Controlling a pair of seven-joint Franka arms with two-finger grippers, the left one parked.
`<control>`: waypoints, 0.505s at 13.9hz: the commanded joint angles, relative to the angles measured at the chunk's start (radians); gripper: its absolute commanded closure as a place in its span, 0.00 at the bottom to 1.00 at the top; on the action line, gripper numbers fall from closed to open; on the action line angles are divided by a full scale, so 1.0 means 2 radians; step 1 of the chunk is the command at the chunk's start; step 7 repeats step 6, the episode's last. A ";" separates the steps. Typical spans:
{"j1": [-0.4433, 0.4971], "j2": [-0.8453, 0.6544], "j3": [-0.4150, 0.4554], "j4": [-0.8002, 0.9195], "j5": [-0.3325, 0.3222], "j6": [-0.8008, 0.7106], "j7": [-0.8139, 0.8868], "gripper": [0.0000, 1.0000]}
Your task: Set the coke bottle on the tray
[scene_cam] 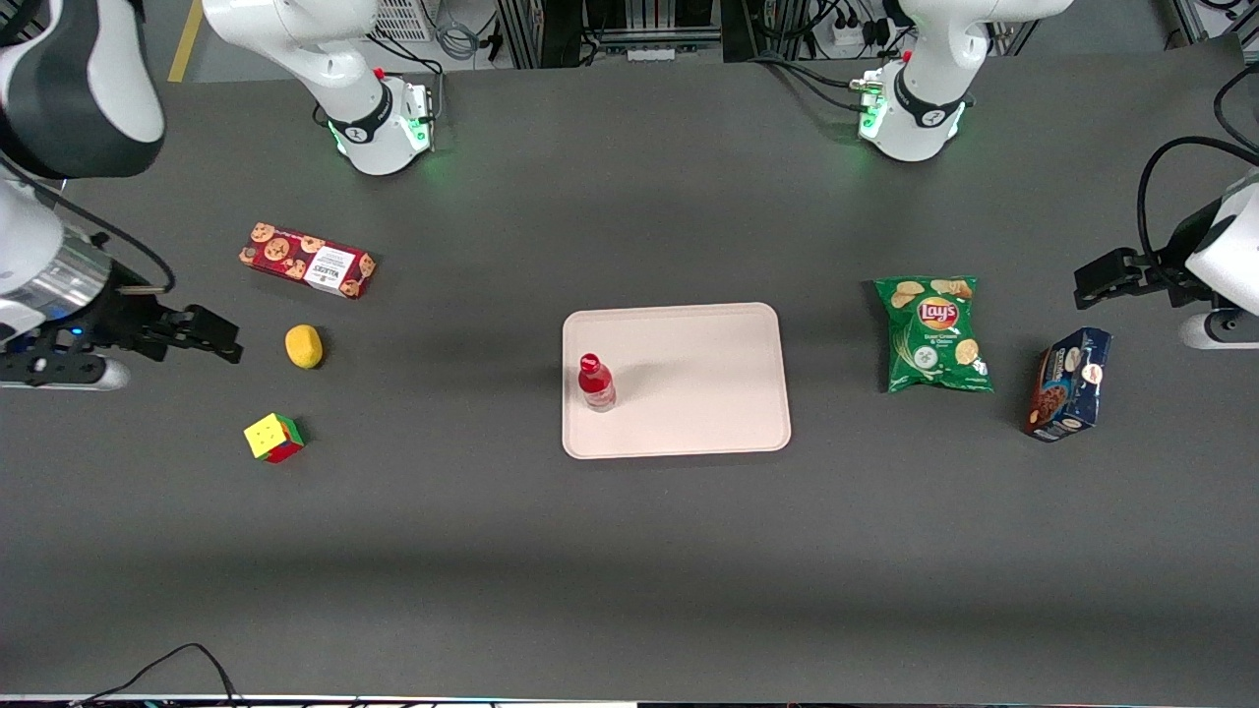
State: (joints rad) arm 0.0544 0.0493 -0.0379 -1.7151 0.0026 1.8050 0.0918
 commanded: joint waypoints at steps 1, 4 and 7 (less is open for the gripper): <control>0.005 -0.011 -0.006 -0.008 0.012 -0.014 -0.021 0.00; 0.009 -0.003 -0.006 0.008 0.007 -0.014 -0.021 0.00; 0.009 0.004 -0.007 0.024 -0.003 -0.015 -0.021 0.00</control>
